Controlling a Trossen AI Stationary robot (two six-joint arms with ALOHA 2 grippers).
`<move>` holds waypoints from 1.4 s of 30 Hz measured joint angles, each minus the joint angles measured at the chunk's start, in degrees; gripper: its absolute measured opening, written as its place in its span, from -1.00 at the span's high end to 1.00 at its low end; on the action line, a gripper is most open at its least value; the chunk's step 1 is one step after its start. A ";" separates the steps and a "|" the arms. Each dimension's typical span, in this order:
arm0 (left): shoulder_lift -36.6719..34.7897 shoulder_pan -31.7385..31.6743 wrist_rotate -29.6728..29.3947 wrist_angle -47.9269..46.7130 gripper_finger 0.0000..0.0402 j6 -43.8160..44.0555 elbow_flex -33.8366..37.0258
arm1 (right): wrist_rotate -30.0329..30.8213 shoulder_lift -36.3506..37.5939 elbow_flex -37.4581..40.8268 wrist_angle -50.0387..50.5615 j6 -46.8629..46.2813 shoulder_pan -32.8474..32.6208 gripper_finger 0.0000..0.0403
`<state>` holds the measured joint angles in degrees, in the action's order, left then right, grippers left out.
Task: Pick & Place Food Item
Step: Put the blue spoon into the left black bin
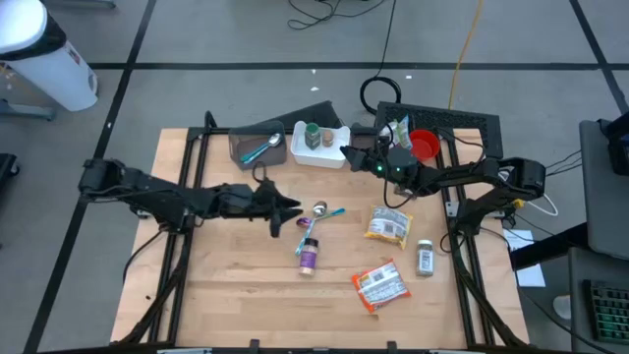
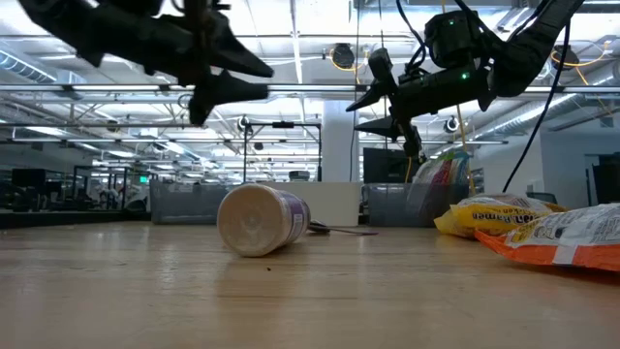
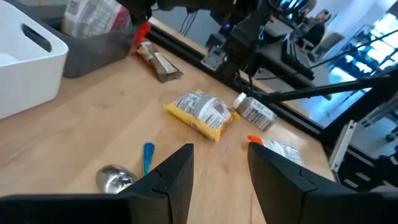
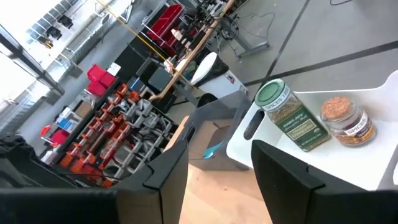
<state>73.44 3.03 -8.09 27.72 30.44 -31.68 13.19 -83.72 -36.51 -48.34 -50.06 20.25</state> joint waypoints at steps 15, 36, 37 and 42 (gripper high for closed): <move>4.25 -5.97 0.56 0.00 0.20 0.75 -6.76 | -11.84 0.00 0.02 0.59 0.02 0.02 0.16; 4.25 -8.56 0.62 5.83 0.20 2.13 -6.93 | -13.36 0.00 0.04 0.59 -0.17 -0.09 0.16; 4.24 -8.99 2.65 5.92 0.20 1.49 -6.93 | -13.36 0.00 0.04 0.59 -0.19 -0.09 0.16; 4.23 -9.49 10.13 -1.63 0.20 -2.68 -6.99 | -13.33 0.00 0.04 0.59 -0.20 -0.09 0.16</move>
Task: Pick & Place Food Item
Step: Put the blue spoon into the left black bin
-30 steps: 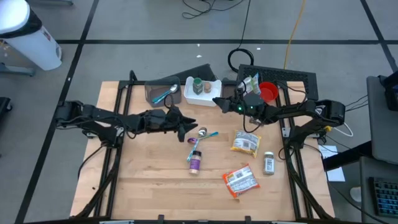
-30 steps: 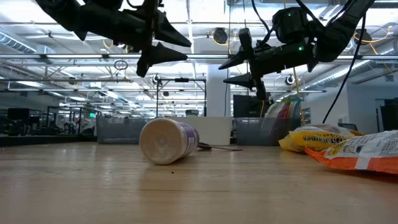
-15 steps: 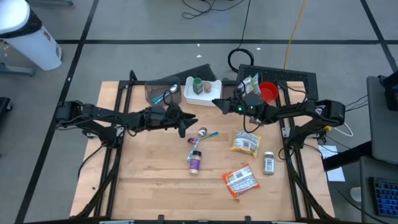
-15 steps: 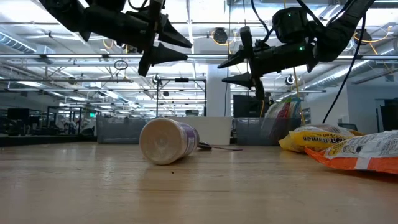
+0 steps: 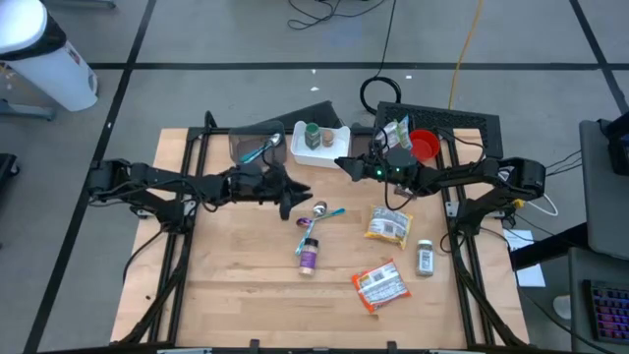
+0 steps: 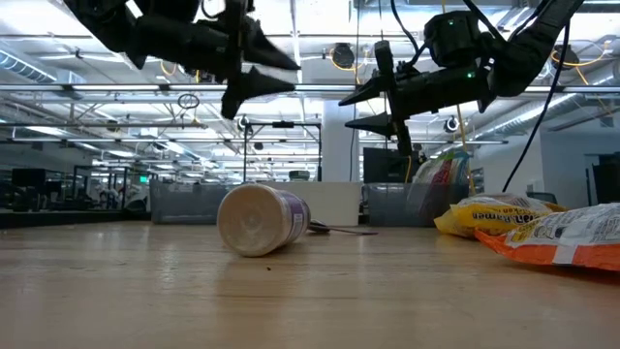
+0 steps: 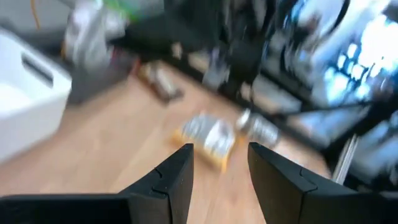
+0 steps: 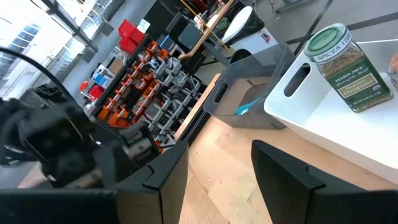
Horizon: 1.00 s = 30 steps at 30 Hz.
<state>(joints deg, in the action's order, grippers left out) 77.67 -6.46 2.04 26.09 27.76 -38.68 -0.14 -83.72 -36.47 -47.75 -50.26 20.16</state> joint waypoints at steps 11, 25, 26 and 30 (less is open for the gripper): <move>0.00 0.11 10.45 -19.41 0.20 6.92 0.00 | 0.00 0.00 0.00 0.02 0.00 0.00 0.16; 0.00 0.44 15.46 -22.13 0.20 30.97 5.50 | 0.00 0.00 -0.01 0.02 0.19 0.00 0.16; 0.00 0.42 15.41 -21.31 0.20 32.51 6.48 | 0.02 0.00 0.00 0.02 0.19 0.00 0.16; 0.02 0.43 13.83 -17.83 0.20 37.37 9.65 | 0.00 0.00 0.00 0.02 0.15 0.00 0.16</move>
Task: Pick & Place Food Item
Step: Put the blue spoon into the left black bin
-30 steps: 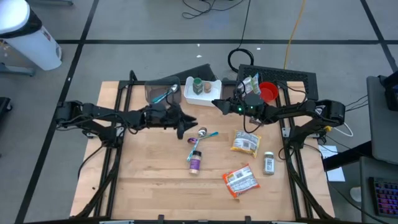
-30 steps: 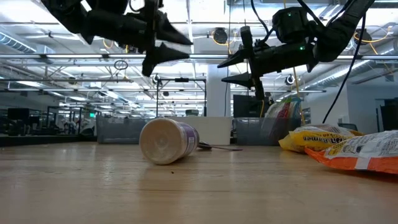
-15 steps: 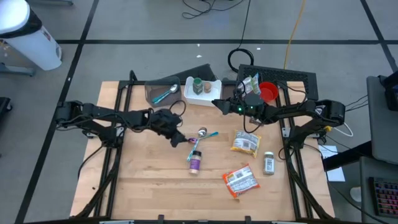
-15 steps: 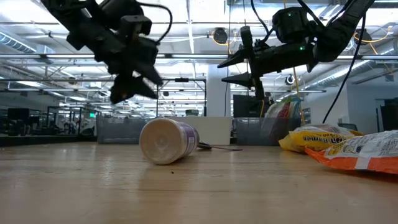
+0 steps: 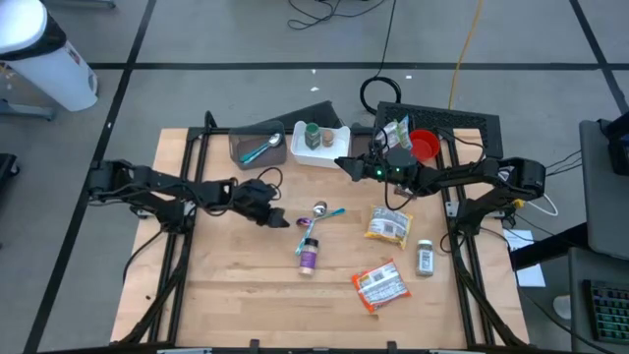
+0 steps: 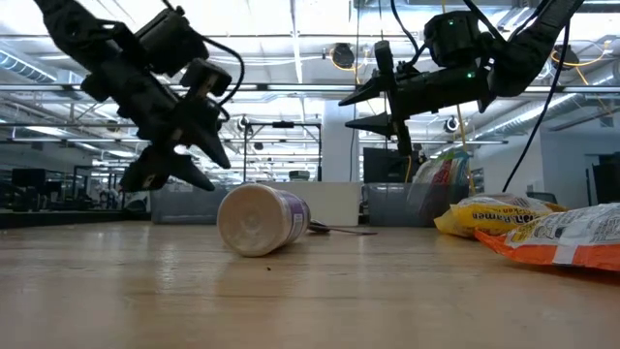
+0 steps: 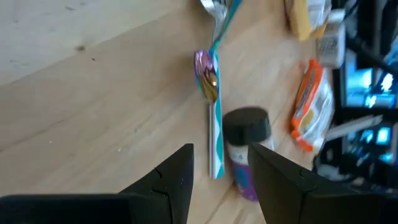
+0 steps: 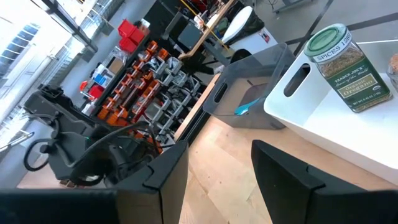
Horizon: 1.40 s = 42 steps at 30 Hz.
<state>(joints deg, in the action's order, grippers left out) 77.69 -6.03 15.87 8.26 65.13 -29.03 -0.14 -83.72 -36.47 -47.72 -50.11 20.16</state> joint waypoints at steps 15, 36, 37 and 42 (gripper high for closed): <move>8.44 1.73 -4.05 11.56 0.20 8.26 1.52 | -0.15 0.00 0.00 0.60 0.03 0.00 0.16; 18.60 1.50 -6.66 26.50 0.20 12.40 1.32 | -0.17 0.00 0.00 1.28 0.27 -0.02 0.16; 18.60 1.51 -7.09 26.50 0.20 12.71 1.32 | -0.17 0.00 0.00 1.29 0.27 -0.02 0.16; 18.62 1.51 -7.81 26.44 0.20 13.63 1.32 | -0.17 0.00 0.00 1.31 0.56 -0.02 0.16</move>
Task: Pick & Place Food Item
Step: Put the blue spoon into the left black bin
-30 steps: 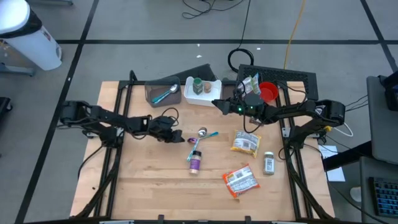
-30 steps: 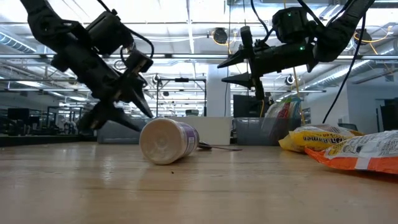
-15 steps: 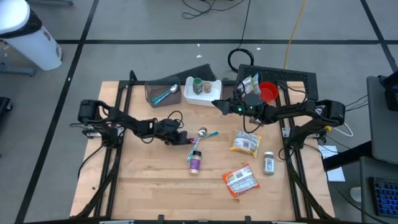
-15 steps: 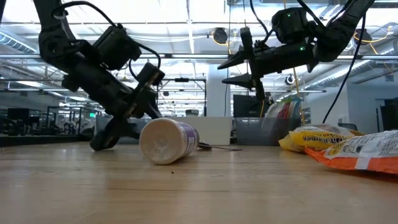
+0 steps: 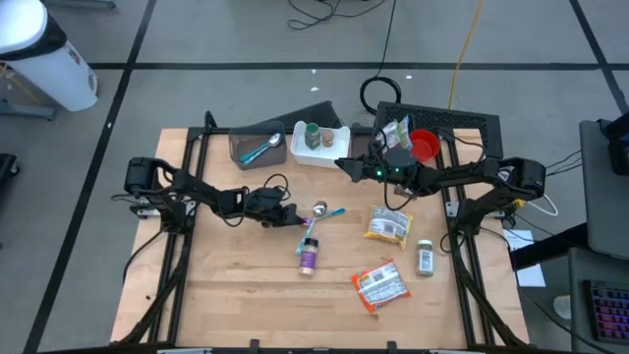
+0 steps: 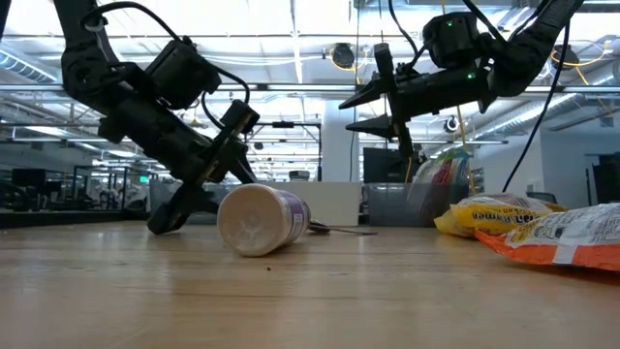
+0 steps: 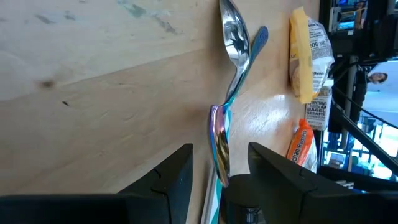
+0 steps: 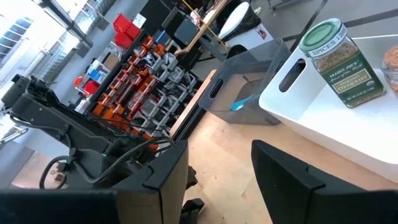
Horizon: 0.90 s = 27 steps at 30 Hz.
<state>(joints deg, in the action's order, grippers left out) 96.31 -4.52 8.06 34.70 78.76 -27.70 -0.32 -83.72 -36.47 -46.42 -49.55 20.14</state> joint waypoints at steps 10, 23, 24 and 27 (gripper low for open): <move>0.00 -0.02 0.89 -0.42 0.59 0.04 0.00 | 0.07 0.00 0.00 -0.02 1.19 0.00 0.16; -0.70 -2.34 10.26 2.87 0.97 -6.34 -1.90 | 0.02 0.00 0.00 -0.64 1.19 0.00 0.16; -1.27 -2.74 11.80 2.93 0.97 -7.53 -2.86 | -0.20 0.00 0.00 -1.44 1.21 0.01 0.16; -3.94 -3.75 14.24 -0.58 0.98 -12.31 -6.50 | -4.52 0.00 0.00 -6.43 2.80 0.46 0.16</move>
<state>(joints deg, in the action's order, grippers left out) 92.37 -8.27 22.30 34.12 66.45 -34.21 -4.84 -83.72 -36.47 -52.84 -46.76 20.60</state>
